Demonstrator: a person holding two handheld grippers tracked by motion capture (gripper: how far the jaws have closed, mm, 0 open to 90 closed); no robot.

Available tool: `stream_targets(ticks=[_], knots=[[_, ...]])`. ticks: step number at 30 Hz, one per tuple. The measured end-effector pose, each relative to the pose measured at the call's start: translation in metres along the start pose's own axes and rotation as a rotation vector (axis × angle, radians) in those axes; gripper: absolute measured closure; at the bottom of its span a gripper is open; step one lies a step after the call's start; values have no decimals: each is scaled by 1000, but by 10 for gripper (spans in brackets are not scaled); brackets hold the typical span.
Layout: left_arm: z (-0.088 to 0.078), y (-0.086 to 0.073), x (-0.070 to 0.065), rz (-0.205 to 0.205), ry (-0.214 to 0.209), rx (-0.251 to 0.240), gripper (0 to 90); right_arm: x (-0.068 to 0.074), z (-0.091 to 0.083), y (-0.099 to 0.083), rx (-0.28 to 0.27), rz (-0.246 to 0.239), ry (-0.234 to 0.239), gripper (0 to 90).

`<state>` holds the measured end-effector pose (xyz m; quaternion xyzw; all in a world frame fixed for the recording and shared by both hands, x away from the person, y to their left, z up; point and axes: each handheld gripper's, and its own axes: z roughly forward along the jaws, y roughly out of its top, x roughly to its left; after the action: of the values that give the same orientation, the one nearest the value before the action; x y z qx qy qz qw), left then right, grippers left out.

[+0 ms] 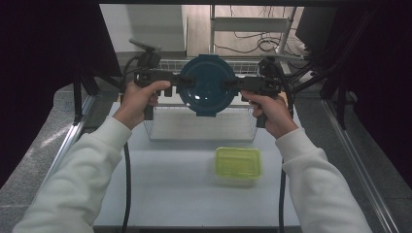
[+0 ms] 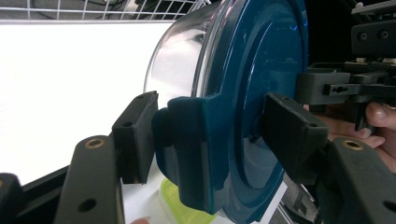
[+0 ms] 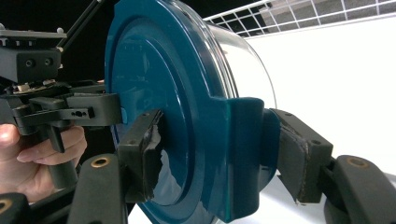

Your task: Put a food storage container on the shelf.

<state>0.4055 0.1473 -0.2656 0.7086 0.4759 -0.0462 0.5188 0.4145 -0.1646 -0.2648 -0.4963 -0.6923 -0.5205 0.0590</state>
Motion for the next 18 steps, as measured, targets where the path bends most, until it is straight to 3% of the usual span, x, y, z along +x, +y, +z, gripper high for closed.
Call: stream_targets(ticks=[18], knots=[[13, 22, 29, -42, -5, 6, 378, -15, 24, 27, 29, 21, -11, 375]])
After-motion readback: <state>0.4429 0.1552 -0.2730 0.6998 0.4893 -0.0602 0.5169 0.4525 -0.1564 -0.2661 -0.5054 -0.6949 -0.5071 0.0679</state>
